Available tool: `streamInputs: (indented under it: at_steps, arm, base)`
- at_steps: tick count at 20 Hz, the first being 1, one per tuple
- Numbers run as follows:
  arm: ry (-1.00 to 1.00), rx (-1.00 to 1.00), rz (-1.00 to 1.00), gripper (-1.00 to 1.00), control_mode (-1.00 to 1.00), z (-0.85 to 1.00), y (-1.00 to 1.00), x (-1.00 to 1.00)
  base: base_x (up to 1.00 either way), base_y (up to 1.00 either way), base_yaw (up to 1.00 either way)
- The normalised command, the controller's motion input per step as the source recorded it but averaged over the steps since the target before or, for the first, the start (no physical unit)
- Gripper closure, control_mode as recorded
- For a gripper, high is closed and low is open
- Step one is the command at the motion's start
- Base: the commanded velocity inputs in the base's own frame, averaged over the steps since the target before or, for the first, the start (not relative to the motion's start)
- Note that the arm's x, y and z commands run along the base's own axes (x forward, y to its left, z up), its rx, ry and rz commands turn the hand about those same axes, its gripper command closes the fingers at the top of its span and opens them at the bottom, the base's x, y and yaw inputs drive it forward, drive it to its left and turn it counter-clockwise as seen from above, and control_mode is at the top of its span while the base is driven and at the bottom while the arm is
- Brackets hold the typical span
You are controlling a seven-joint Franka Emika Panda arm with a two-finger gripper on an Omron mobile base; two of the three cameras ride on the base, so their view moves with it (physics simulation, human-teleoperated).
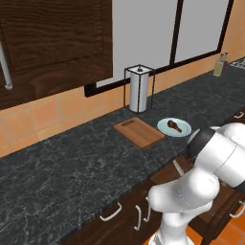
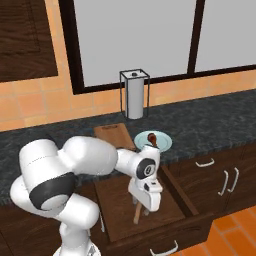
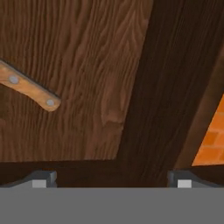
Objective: Pick up the knife from the drawer and place it on the cutting board. Then place the meat from the plate to the cutting board.
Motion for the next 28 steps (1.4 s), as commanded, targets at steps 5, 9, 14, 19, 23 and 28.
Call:
streamInputs:
  at_steps: [5,9,14,19,23,28]
  arm:
    - [0.00,0.00,0.09,-1.00,-1.00,-0.86,0.06,0.61]
    - [-0.17,0.00,0.11,-1.00,-1.00,-0.37,0.01,0.37]
    - [-0.09,0.00,0.13,-1.00,-1.00,-0.58,0.00,0.48]
    - [-0.05,0.00,0.09,-1.00,-1.00,-0.39,0.00,0.21]
    - [0.00,0.00,0.09,-1.00,-1.00,-0.29,-0.03,0.00]
    - [0.00,0.00,0.08,1.00,-1.00,-0.29,-0.04,0.00]
  base:
    - [0.00,0.00,0.00]
    - [0.00,0.00,0.00]
    - [0.00,0.00,0.00]
    - [0.00,0.00,0.00]
    - [0.00,0.00,0.00]
    - [0.00,0.00,0.00]
